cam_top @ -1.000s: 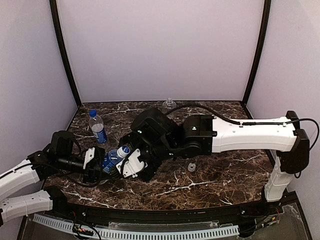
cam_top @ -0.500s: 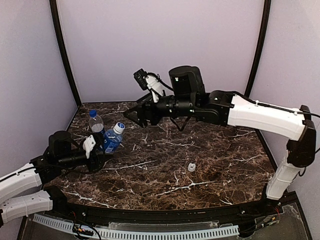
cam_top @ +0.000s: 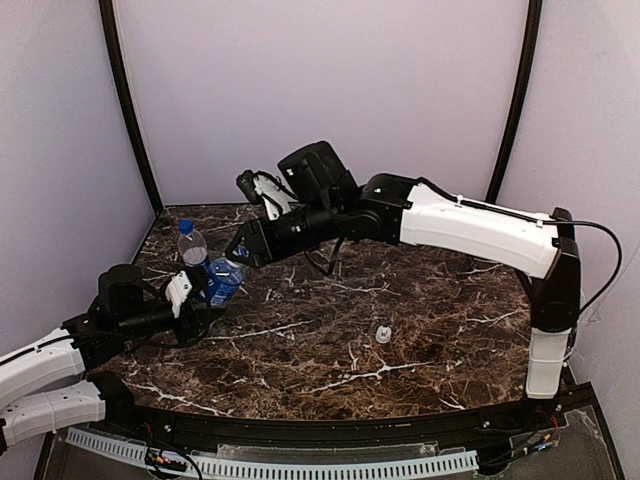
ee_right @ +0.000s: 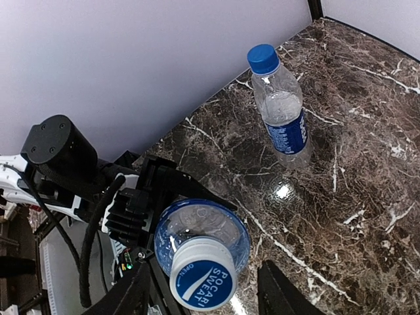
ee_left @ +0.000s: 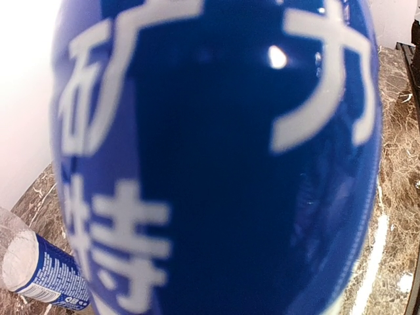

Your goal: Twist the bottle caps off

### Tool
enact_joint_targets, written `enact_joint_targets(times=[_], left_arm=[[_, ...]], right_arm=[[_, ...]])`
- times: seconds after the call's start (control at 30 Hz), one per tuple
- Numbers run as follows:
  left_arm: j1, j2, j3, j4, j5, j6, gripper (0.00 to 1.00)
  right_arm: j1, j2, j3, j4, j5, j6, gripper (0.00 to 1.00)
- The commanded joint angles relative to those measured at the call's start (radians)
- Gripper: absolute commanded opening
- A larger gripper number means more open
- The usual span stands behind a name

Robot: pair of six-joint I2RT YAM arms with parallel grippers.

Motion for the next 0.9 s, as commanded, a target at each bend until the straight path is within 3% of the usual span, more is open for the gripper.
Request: enact_joint_targets(times=[0.0,0.2,0.33,0.43,0.57,0.67,0.87], left_arm=[[0.005,-0.009,-0.013,0.022,0.008,-0.008,0.42],[0.005,-0.014,-0.014,0.016,0.024,0.000,0.42],[0.005,-0.018,-0.010,0.005,0.035,0.002,0.42],[0.006,-0.025,0.004,-0.032,0.127,0.035,0.42],[0.005,-0.024,0.032,-0.177,0.372,0.094,0.41],[0.005,-0.024,0.048,-0.283,0.495,0.154,0.37],[0.004,-0.013,0.062,-0.304,0.524,0.166,0.35]], right_arm=[[0.004,0.029,0.041,-0.026,-0.028,0.030,0.51],[0.003,0.039,0.055,-0.029,-0.025,0.019,0.28],[-0.001,0.044,0.073,-0.044,-0.056,-0.037,0.02],[0.003,0.012,0.064,-0.054,-0.152,-0.221,0.00],[0.070,-0.097,-0.088,-0.083,-0.338,-0.695,0.00],[0.122,-0.174,-0.207,-0.096,-0.261,-0.991,0.00],[0.175,-0.189,-0.206,-0.132,-0.022,-1.332,0.00]])
